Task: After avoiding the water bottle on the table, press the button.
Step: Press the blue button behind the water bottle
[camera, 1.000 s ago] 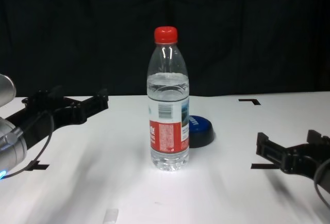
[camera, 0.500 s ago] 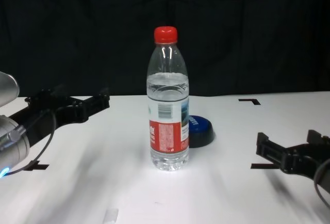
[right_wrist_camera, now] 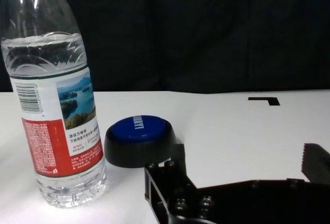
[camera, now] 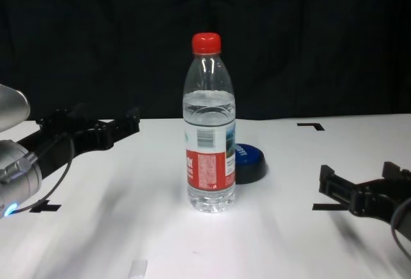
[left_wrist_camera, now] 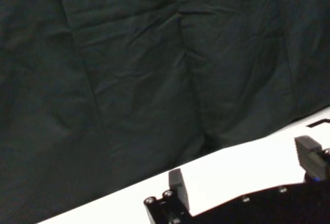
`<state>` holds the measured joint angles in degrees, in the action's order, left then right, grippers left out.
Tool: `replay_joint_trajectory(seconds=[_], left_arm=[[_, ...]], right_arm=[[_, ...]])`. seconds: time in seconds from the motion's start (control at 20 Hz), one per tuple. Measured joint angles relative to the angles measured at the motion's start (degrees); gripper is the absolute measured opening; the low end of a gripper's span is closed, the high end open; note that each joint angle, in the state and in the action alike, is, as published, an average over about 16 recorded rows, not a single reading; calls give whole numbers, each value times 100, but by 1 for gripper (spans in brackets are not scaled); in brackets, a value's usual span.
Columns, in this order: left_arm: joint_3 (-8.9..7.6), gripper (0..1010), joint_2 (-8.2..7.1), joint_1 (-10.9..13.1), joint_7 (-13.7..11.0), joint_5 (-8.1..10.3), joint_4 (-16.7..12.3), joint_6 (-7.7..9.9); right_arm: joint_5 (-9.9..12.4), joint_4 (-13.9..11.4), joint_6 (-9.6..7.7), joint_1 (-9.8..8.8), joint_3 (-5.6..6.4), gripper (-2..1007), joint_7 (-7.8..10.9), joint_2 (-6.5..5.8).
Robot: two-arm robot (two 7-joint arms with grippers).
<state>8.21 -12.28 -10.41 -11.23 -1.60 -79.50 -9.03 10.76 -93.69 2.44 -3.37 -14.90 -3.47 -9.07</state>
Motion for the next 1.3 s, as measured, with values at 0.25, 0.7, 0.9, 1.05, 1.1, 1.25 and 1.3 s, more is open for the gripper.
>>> replay_joint_trajectory(seconds=[0.25, 0.7, 0.9, 1.05, 1.1, 1.25, 1.3], left_arm=[[24, 1009, -6, -85, -24, 9, 102, -16], [75, 1009, -17, -247, -70, 24, 320, -56], [98, 1009, -22, -313, -87, 27, 416, -76], [115, 1009, -23, -362, -99, 28, 490, -94], [121, 1009, -23, -379, -103, 28, 515, -100], [140, 1009, -22, -432, -116, 28, 592, -122], [147, 1009, -20, -450, -120, 28, 617, -130]], right_arm=[[0, 0, 0, 0, 0, 1003, 0, 0], [0, 0, 0, 0, 0, 1003, 0, 0], [0, 0, 0, 0, 0, 1003, 0, 0], [0, 0, 0, 0, 0, 1003, 0, 0], [0, 0, 0, 0, 0, 1003, 0, 0], [0, 0, 0, 0, 0, 1003, 0, 0], [0, 0, 0, 0, 0, 1003, 0, 0]])
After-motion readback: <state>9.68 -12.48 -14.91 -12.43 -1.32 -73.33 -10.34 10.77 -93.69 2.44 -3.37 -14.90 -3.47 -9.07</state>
